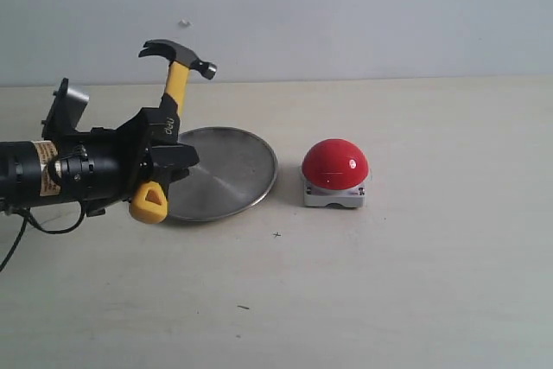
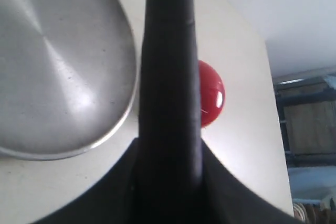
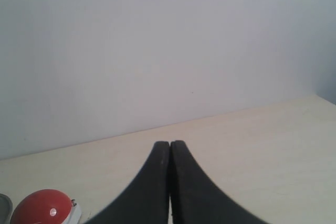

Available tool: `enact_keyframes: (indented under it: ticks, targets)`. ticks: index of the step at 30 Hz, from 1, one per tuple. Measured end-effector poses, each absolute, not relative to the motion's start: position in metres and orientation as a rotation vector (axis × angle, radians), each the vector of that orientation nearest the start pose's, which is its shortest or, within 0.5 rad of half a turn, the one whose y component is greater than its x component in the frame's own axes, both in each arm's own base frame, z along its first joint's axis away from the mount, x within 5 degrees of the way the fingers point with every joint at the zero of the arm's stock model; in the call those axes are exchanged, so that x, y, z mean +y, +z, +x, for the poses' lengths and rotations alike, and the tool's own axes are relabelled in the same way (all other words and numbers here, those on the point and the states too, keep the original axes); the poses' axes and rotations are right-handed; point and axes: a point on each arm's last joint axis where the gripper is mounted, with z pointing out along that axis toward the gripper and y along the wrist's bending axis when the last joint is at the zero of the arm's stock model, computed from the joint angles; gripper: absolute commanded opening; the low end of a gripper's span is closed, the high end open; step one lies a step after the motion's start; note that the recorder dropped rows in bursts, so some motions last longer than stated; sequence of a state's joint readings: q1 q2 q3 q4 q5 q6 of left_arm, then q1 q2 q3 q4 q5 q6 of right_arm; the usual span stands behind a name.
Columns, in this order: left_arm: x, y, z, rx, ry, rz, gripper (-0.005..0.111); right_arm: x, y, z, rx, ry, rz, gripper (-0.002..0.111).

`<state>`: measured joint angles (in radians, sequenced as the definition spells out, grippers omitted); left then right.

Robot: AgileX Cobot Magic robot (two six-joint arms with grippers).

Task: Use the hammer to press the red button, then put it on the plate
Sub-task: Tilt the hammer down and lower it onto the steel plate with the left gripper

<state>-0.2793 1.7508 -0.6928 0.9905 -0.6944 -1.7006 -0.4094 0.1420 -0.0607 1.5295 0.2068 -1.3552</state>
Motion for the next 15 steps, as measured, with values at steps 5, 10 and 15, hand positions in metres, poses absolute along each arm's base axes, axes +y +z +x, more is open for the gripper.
enact_keyframes:
  ticks: [5,10,15]
  targets:
    - [-0.135,0.15,0.301,2.29,-1.259,-0.415,0.0,-0.009,0.224,0.068,1.546,-0.023,0.295,0.0]
    - [-0.138,0.14,0.305,2.287,-1.327,-0.501,0.0,-0.009,0.224,0.068,1.546,-0.023,0.295,0.0]
    - [-0.14,0.129,0.307,2.279,-1.373,-0.571,0.0,-0.009,0.224,0.068,1.546,-0.023,0.295,0.0]
